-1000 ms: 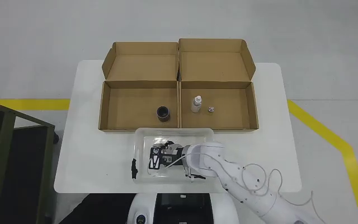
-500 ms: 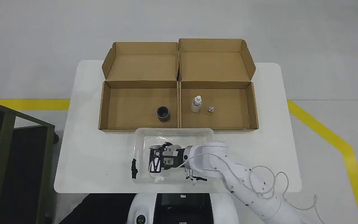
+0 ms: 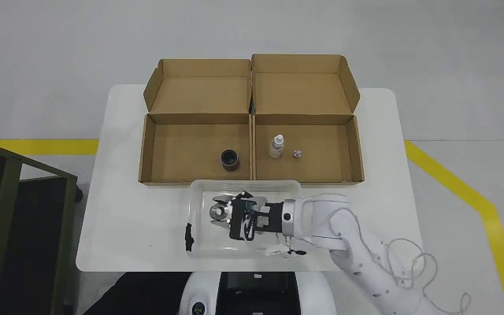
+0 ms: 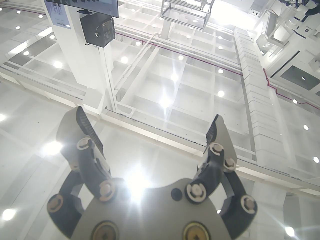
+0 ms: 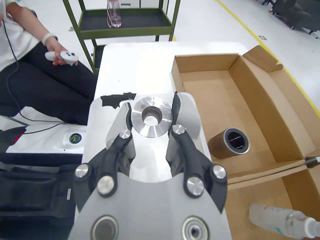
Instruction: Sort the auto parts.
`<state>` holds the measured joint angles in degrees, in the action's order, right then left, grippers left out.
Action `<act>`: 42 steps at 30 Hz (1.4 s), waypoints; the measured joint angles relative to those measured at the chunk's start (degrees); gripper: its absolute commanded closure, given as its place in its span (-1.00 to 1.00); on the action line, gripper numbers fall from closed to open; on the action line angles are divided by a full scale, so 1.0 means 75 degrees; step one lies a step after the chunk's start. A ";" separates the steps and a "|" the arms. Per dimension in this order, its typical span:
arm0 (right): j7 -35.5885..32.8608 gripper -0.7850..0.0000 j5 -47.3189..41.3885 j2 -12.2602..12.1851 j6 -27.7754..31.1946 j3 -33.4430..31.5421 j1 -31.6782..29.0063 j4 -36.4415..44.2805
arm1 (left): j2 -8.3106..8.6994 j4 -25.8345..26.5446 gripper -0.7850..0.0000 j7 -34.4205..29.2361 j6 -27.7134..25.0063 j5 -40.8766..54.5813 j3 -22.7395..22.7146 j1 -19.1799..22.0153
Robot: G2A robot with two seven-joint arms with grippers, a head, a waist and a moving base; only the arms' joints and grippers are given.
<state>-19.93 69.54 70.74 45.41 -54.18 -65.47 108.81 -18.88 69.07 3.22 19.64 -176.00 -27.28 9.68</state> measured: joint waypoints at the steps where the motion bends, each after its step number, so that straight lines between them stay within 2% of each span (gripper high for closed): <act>1: 0.0060 1.00 -0.0101 -0.0022 0.0034 -0.0118 -0.0044 0.0086 | 0.0000 0.0000 -1.00 0.0000 0.0000 0.0000 0.0000 0.0000; 14: 0.1343 1.00 -0.1323 -0.0246 0.0338 -0.1556 -0.0572 0.0734 | 0.0000 0.0000 -1.00 0.0000 0.0000 0.0000 0.0000 0.0000; 24: 0.2547 1.00 -0.1738 -0.0341 0.0434 -0.2439 -0.0968 0.0936 | 0.0000 0.0000 -1.00 0.0000 0.0000 0.0000 0.0000 0.0000; 34: 0.2838 1.00 -0.1848 -0.0356 0.0405 -0.2483 -0.0928 0.0799 | 0.0000 0.0000 -1.00 0.0000 0.0000 0.0000 0.0000 0.0000; 42: 0.2405 1.00 -0.1535 -0.0317 0.0026 -0.2035 -0.0609 0.0527 | 0.0000 0.0000 -1.00 0.0000 0.0000 0.0000 0.0000 0.0000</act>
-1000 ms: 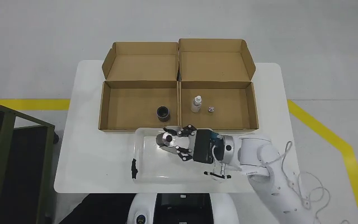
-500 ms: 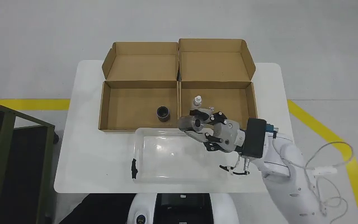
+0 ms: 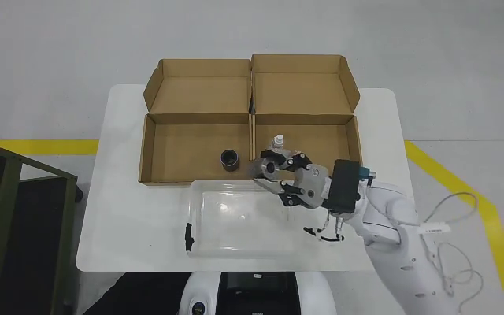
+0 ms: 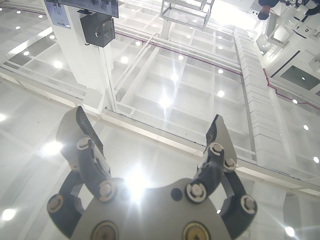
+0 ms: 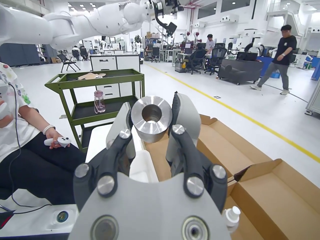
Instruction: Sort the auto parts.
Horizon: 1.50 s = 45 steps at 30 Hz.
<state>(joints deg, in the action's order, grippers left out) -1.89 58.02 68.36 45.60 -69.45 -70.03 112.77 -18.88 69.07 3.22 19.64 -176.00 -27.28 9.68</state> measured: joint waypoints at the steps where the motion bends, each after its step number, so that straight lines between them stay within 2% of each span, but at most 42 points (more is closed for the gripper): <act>1: -0.0089 1.00 0.0075 0.0010 -0.0082 0.0087 0.0061 -0.0040 | 0.0000 0.0000 -1.00 0.0000 0.0000 0.0000 0.0000 0.0000; 10: -0.1095 1.00 0.1054 0.0225 -0.1097 0.1358 0.1099 -0.0738 | 0.0000 0.0000 -1.00 0.0000 0.0000 0.0000 0.0000 0.0000; 20: -0.2090 1.00 0.1741 0.0641 -0.2104 0.2838 0.2463 -0.1883 | 0.0000 0.0000 -1.00 0.0000 0.0000 0.0000 0.0000 0.0000; 32: -0.3025 1.00 0.1643 0.1294 -0.2798 0.4182 0.3845 -0.3386 | 0.0000 0.0000 -1.00 0.0000 0.0000 0.0000 0.0000 0.0000; 45: -0.3446 1.00 0.0894 0.2037 -0.3036 0.4952 0.4911 -0.5125 | 0.0000 0.0000 -1.00 0.0000 0.0000 0.0000 0.0000 0.0000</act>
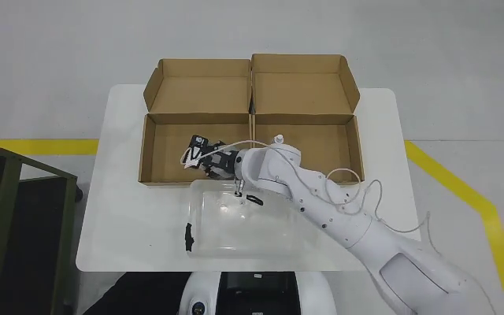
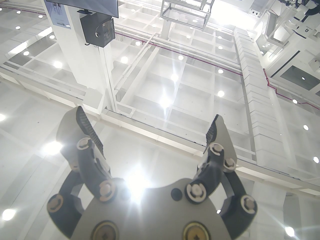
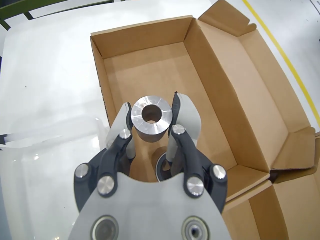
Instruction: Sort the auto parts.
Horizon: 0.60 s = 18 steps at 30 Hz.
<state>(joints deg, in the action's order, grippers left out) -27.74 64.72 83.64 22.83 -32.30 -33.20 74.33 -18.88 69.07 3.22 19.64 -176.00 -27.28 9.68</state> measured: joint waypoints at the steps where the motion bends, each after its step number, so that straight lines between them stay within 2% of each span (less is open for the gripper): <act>1: -0.0010 1.00 -0.0040 0.0046 0.0001 0.0036 0.0049 -0.0112 | 0.0000 0.0000 -1.00 0.0000 0.0000 0.0000 0.0000 0.0000; 11: -0.0238 0.98 -0.0223 0.0450 0.0106 0.0294 0.0456 -0.0958 | 0.0000 0.0000 -1.00 0.0000 0.0000 0.0000 0.0000 0.0000; 18: -0.0495 0.80 -0.0203 0.0669 0.0138 0.0404 0.0640 -0.1272 | 0.0000 0.0000 -1.00 0.0000 0.0000 0.0000 0.0000 0.0000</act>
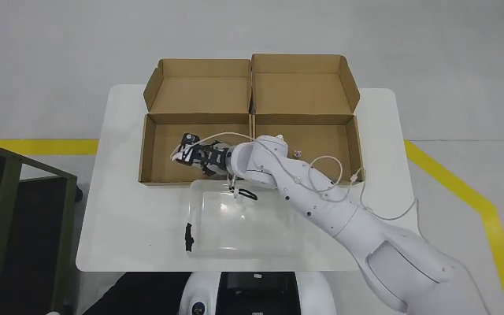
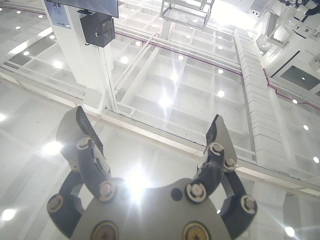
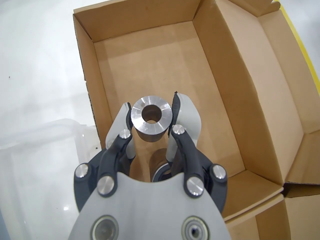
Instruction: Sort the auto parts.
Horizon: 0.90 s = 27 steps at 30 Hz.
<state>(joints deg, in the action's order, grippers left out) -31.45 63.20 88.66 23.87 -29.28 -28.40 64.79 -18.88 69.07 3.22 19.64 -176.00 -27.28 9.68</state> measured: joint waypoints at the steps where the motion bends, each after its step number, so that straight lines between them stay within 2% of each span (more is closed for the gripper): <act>1: -0.0009 0.76 -0.0008 0.0028 0.0002 0.0010 0.0013 -0.0055 | 0.0000 0.0000 -1.00 0.0000 0.0000 0.0000 0.0000 0.0000; 4: -0.0021 0.63 -0.0026 0.0112 0.0024 0.0033 0.0049 -0.0249 | 0.0000 0.0000 -1.00 0.0000 0.0000 0.0000 0.0000 0.0000; 10: 0.0013 0.52 0.0010 0.0244 0.0066 0.0037 0.0087 -0.0636 | 0.0000 0.0000 -1.00 0.0000 0.0000 0.0000 0.0000 0.0000; 20: 0.0086 0.23 0.0079 0.0393 0.0191 -0.0059 0.0113 -0.1084 | 0.0000 0.0000 -1.00 0.0000 0.0000 0.0000 0.0000 0.0000; 27: 0.0096 0.20 0.0193 0.0464 0.0272 -0.0125 0.0112 -0.1131 | 0.0000 0.0000 -1.00 0.0000 0.0000 0.0000 0.0000 0.0000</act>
<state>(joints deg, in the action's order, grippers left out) -30.73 64.65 92.14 25.91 -30.22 -27.56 56.31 -18.88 69.07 3.22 19.64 -176.00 -27.28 9.68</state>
